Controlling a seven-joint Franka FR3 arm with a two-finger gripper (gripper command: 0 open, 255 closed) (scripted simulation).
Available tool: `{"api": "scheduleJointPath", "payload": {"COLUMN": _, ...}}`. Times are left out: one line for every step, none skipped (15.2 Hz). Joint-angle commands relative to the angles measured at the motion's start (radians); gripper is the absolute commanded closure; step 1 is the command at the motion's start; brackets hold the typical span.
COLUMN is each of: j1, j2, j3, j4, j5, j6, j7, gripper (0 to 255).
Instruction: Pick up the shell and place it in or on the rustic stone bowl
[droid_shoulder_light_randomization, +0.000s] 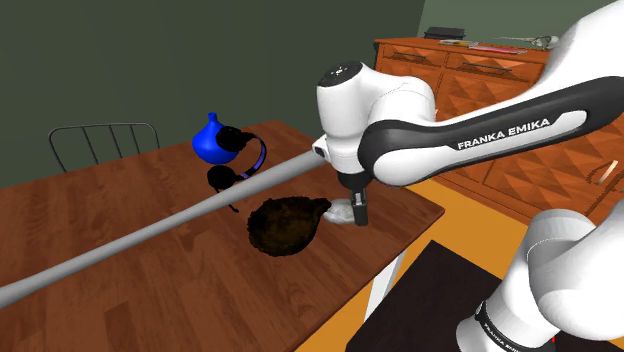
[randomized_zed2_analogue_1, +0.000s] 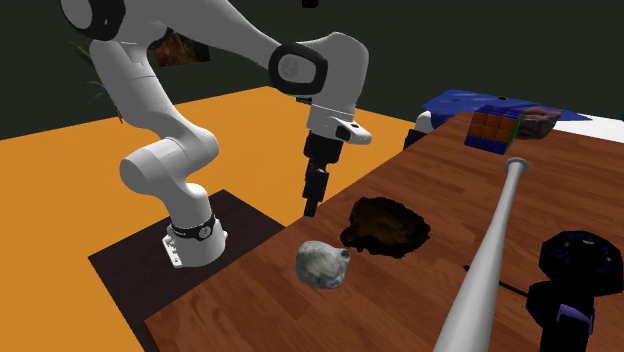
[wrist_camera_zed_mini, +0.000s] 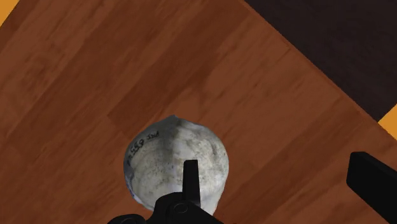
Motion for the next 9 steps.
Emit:
{"api": "scheduleJointPath", "payload": {"j1": 0.0, "j2": 0.003, "j3": 0.001, "j4": -0.028, "j5": -0.008, "j6": 0.028, "j7": 0.0, "gripper": 0}}
{"api": "scheduleJointPath", "payload": {"j1": -0.001, "j2": 0.005, "j3": -0.001, "j4": -0.04, "j5": -0.01, "j6": 0.042, "j7": 0.001, "gripper": 0}}
{"api": "scheduleJointPath", "payload": {"j1": -0.003, "j2": 0.007, "j3": -0.003, "j4": -0.051, "j5": -0.013, "j6": 0.056, "j7": 0.002, "gripper": 0}}
{"api": "scheduleJointPath", "payload": {"j1": -0.005, "j2": 0.01, "j3": -0.004, "j4": -0.063, "j5": -0.016, "j6": 0.07, "j7": 0.003, "gripper": 0}}
{"api": "scheduleJointPath", "payload": {"j1": -0.007, "j2": 0.014, "j3": -0.006, "j4": -0.08, "j5": -0.02, "j6": 0.092, "j7": 0.005, "gripper": 0}}
{"api": "scheduleJointPath", "payload": {"j1": -0.007, "j2": 0.014, "j3": -0.006, "j4": -0.08, "j5": -0.02, "j6": 0.092, "j7": 0.005, "gripper": 0}}
{"api": "scheduleJointPath", "payload": {"j1": -0.007, "j2": 0.014, "j3": -0.006, "j4": -0.08, "j5": -0.02, "j6": 0.092, "j7": 0.005, "gripper": 0}}
{"api": "scheduleJointPath", "payload": {"j1": -0.007, "j2": 0.014, "j3": -0.006, "j4": -0.08, "j5": -0.02, "j6": 0.092, "j7": 0.005, "gripper": 0}}
{"api": "scheduleJointPath", "payload": {"j1": -0.007, "j2": 0.014, "j3": -0.006, "j4": -0.08, "j5": -0.02, "j6": 0.092, "j7": 0.005, "gripper": 0}}
